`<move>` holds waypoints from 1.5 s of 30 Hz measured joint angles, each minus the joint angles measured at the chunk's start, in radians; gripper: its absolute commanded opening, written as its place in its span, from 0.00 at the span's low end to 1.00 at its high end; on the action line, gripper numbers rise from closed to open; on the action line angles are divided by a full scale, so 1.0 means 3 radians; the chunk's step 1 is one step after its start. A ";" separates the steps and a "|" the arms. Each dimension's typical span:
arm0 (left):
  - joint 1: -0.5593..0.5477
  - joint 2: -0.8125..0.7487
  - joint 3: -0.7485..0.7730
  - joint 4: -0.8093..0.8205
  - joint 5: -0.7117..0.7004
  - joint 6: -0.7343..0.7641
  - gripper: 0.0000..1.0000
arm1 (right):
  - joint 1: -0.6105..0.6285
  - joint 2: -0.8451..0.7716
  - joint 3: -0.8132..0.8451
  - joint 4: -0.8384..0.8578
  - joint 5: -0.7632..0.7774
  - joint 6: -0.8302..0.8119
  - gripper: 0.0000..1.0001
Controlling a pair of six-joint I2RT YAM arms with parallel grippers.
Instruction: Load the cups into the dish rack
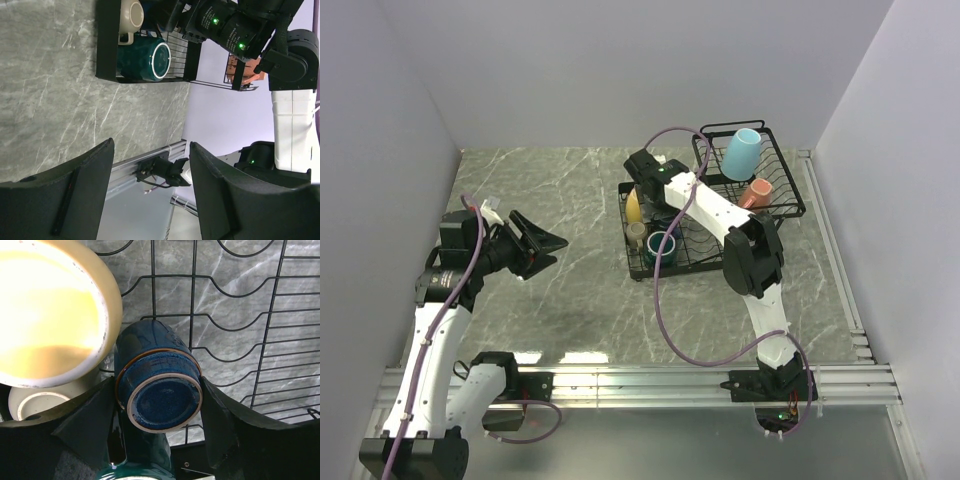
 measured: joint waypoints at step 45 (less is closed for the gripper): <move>-0.0003 0.0257 0.0233 0.0036 -0.0258 0.0011 0.99 | 0.0965 -0.4049 -0.1972 0.1128 -0.0512 0.0169 1.00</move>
